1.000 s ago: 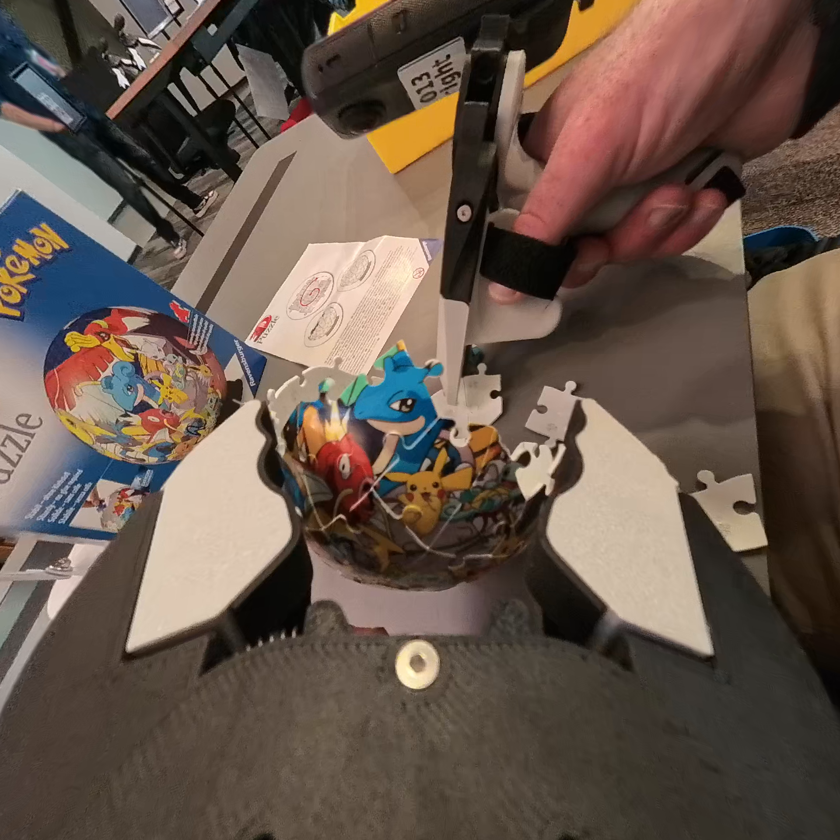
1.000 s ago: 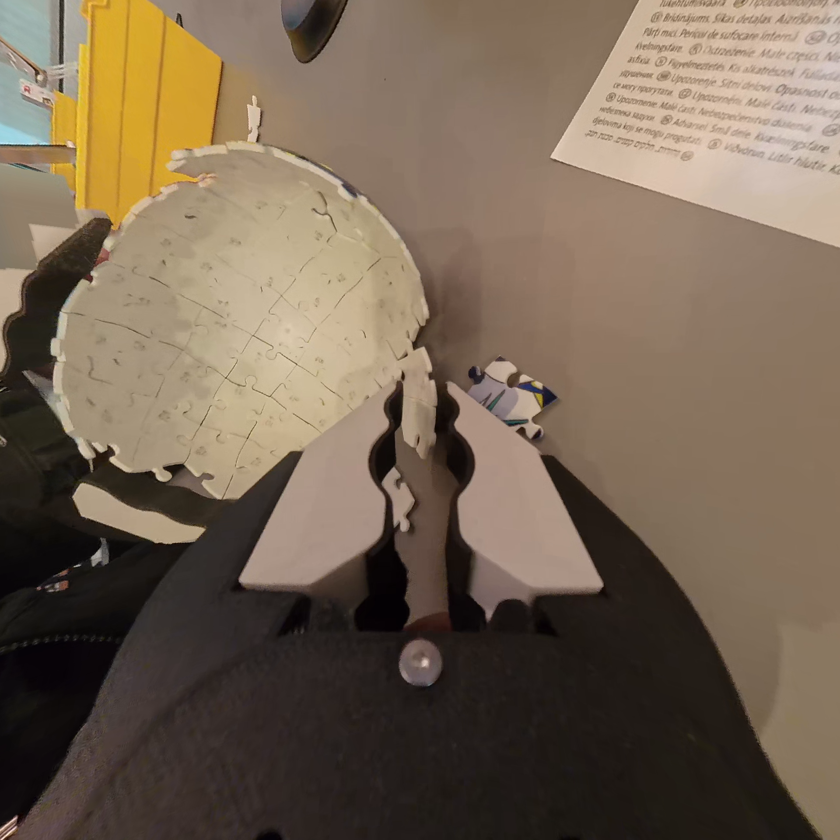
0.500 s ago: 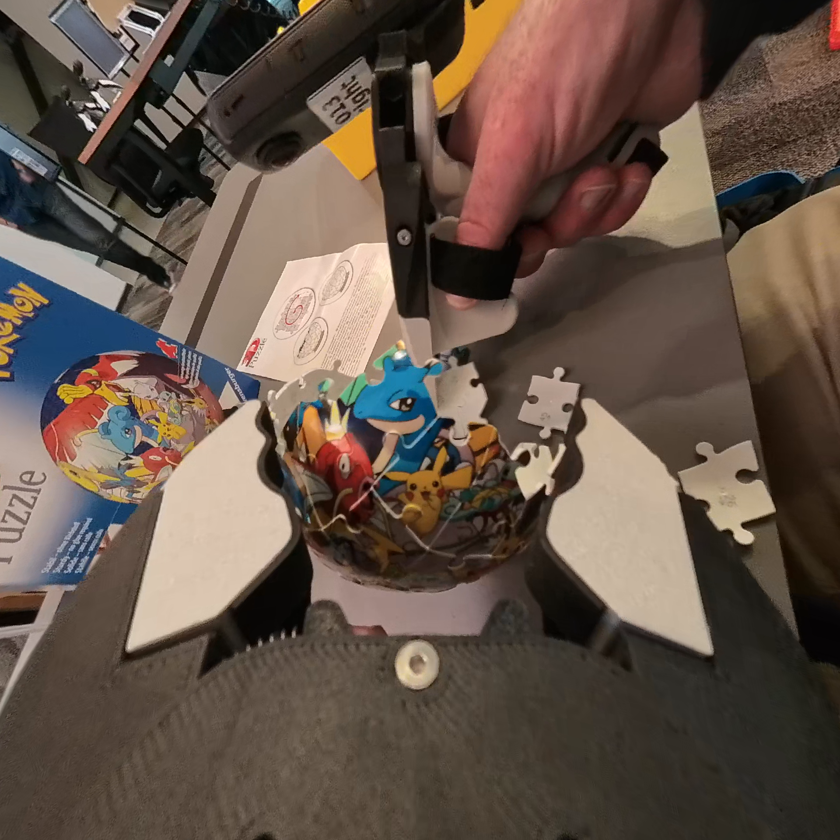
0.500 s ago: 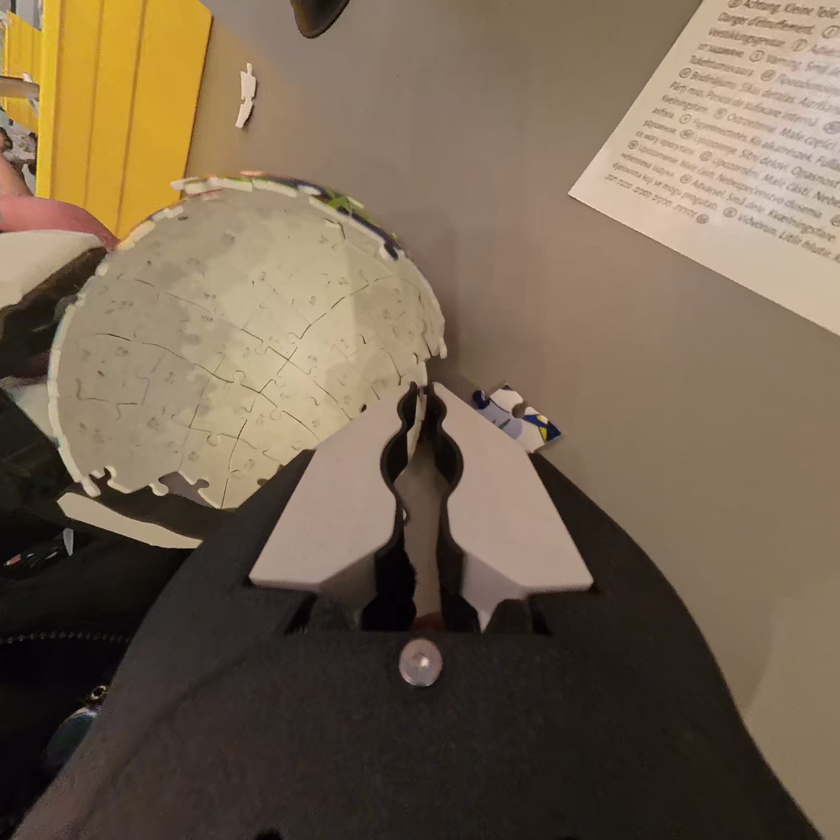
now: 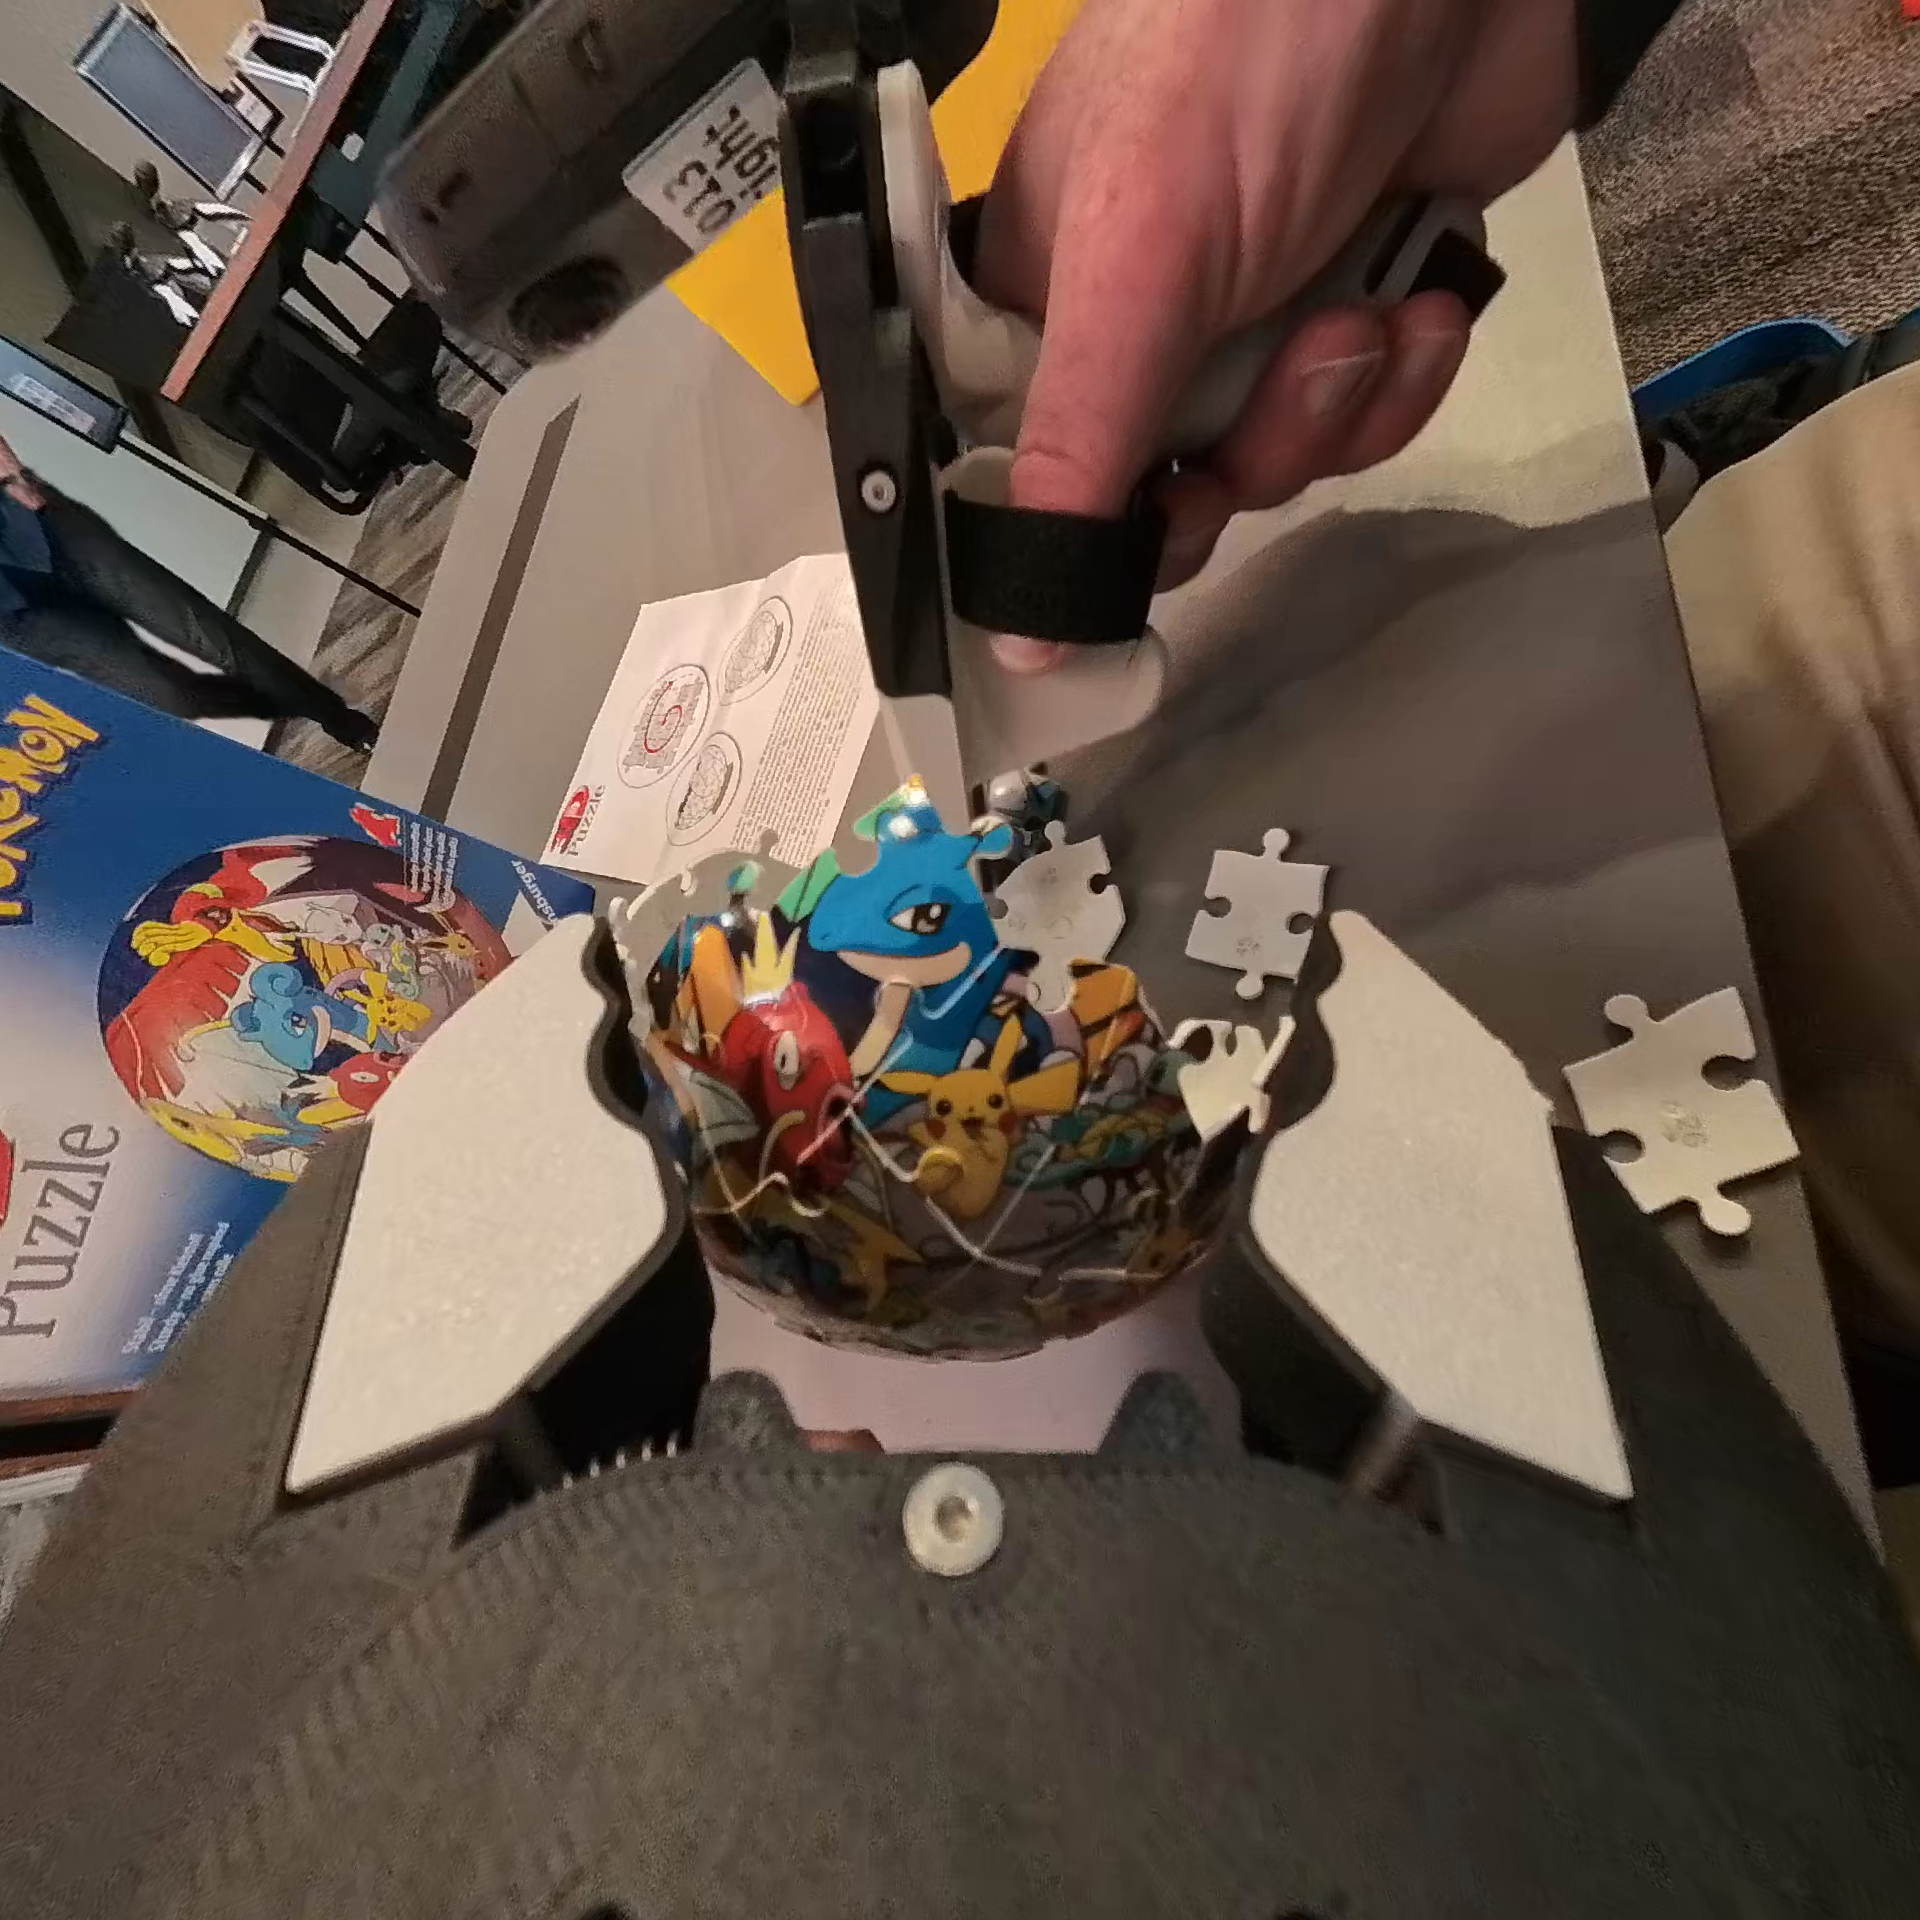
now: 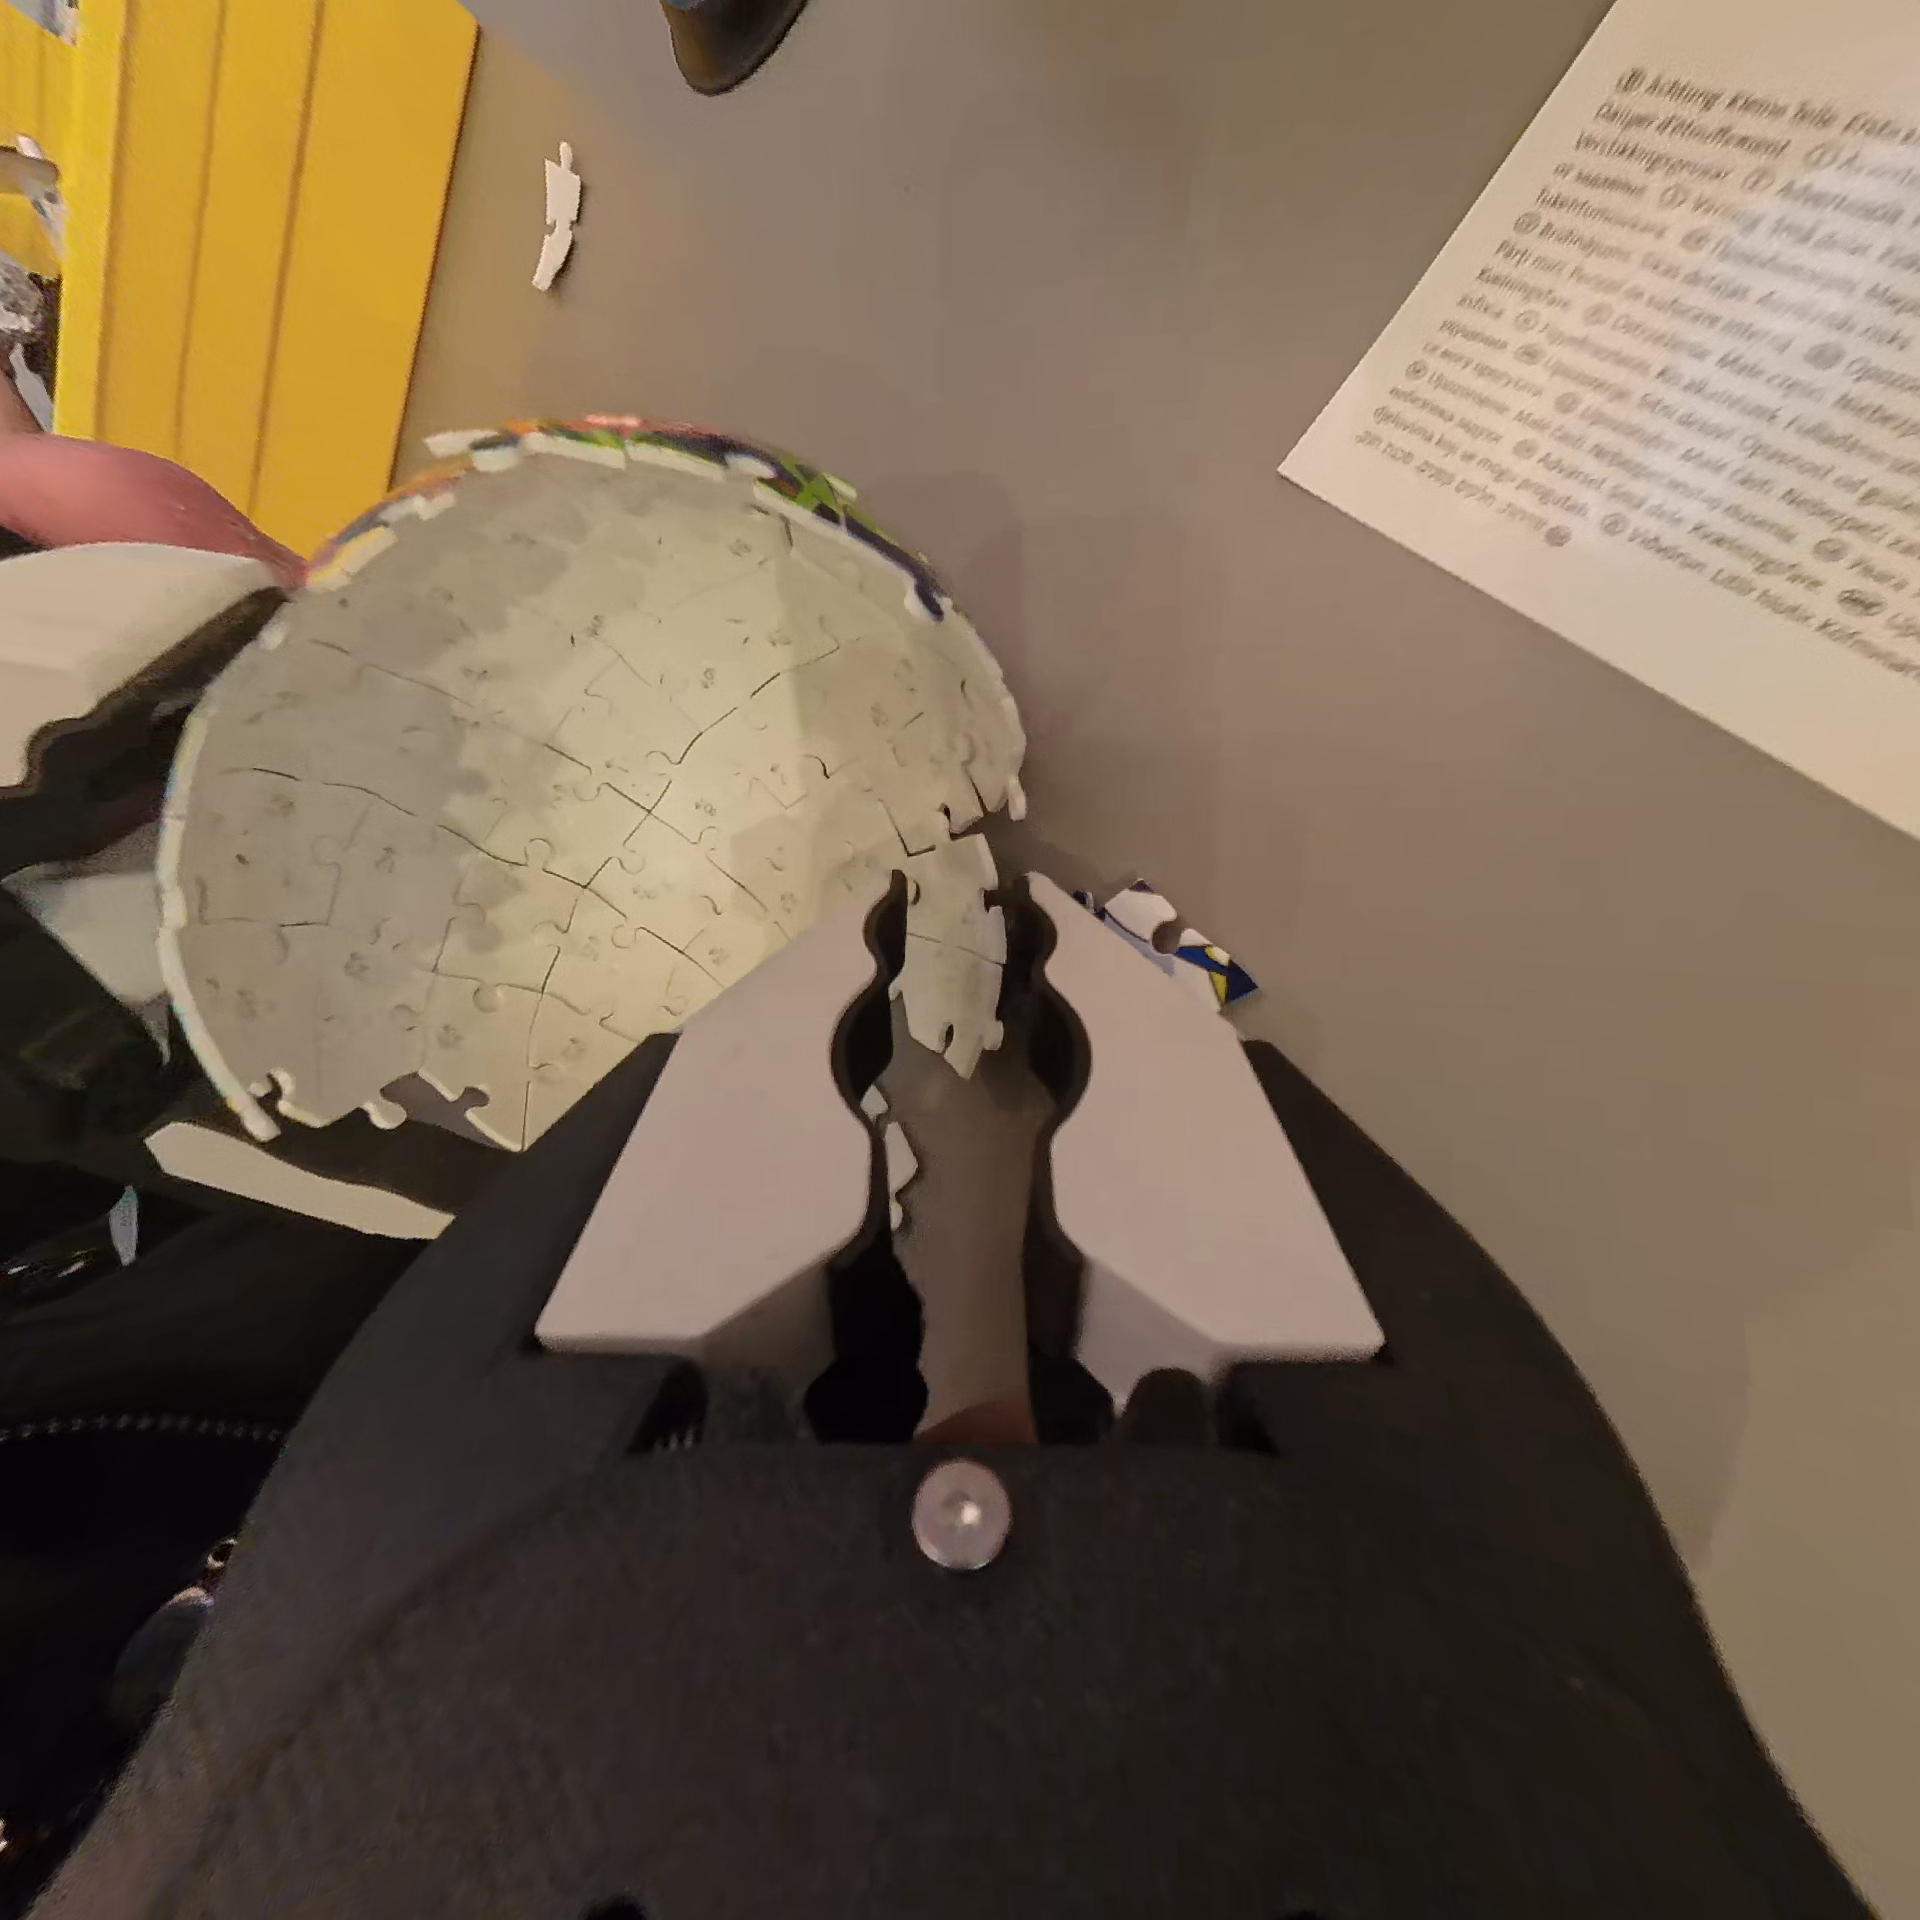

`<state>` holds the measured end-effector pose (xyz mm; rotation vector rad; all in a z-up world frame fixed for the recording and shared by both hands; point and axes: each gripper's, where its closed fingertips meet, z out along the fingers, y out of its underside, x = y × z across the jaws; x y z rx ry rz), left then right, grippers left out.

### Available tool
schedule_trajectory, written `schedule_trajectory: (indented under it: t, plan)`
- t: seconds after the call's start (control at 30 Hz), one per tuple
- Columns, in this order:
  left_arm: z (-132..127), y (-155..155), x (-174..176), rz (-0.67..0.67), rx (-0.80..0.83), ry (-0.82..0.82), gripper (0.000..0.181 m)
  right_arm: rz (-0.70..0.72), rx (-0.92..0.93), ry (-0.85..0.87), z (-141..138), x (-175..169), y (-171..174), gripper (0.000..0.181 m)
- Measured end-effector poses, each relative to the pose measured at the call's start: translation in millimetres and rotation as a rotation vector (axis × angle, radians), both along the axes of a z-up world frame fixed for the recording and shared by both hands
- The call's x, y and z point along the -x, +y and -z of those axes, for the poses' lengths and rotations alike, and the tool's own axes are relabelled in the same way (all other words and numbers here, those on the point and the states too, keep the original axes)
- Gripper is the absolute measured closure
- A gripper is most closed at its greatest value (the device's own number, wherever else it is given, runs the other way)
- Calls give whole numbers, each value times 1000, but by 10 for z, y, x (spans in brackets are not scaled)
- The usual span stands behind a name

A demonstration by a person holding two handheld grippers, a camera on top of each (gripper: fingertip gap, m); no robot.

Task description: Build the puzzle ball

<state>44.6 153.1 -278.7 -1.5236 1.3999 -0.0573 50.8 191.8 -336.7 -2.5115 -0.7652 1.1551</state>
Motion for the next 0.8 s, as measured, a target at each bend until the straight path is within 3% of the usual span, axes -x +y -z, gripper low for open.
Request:
schedule_trajectory:
  t: [0.1,0.23,0.8]
  plan:
    - [2,1,-2,5,1,3,62,-25,-85,-21,-83,-25,1,164]
    - [13,-2,-20,22,-1,17,62,-118,-182,-84,-40,31,-96,181]
    - [24,7,-22,56,0,53,62,-197,-337,-173,85,196,-49,181]
